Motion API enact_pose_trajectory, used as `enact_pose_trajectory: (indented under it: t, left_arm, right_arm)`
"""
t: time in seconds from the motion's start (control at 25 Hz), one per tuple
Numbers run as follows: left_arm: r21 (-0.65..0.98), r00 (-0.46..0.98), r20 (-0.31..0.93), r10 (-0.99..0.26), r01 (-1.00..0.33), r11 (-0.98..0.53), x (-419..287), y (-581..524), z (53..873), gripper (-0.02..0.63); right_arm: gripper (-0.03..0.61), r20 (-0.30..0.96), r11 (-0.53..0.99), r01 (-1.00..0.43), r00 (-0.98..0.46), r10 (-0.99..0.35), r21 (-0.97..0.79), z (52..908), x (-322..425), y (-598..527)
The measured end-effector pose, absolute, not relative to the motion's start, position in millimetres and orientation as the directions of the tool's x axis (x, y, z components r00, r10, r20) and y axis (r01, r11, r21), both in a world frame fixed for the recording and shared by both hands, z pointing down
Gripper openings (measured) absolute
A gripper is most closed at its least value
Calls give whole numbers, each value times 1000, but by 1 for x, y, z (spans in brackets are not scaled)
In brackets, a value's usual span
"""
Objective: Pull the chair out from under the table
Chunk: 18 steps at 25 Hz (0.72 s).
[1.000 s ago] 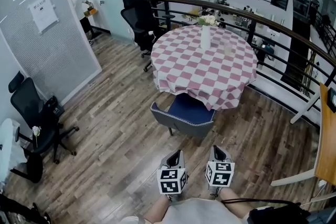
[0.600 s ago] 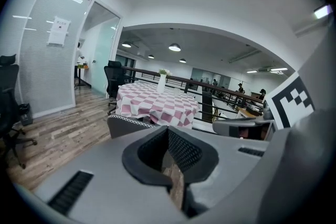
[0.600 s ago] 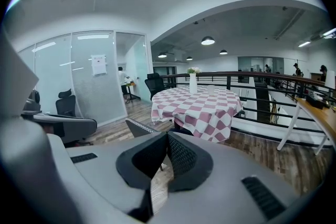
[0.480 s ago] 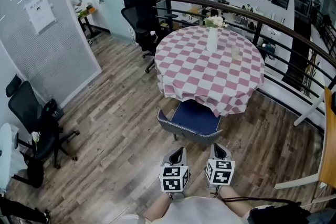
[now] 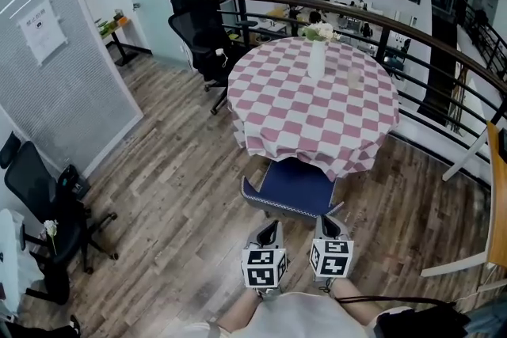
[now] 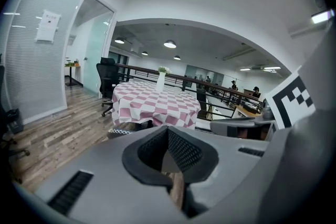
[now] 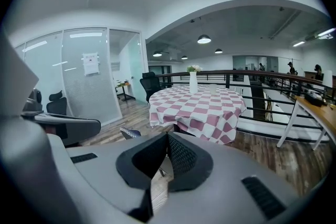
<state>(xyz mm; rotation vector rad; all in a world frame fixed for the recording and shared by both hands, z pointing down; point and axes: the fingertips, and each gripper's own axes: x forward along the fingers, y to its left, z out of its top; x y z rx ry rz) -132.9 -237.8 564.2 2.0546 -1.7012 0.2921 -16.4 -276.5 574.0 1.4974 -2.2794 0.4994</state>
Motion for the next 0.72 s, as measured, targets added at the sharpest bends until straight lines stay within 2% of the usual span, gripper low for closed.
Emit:
enact_pose_trajectory:
  t: [0.32, 0.72]
  left_arm:
    - [212, 284, 478, -831, -956, -205, -148, -262, 584, 3]
    - [272, 336, 515, -789, -937, -221, -125, -277, 605, 3]
  right_arm:
    - [18, 482, 309, -948, -304, -822, -71, 574, -29, -290]
    - [18, 515, 272, -962, -240, -822, -15, 582, 6, -293]
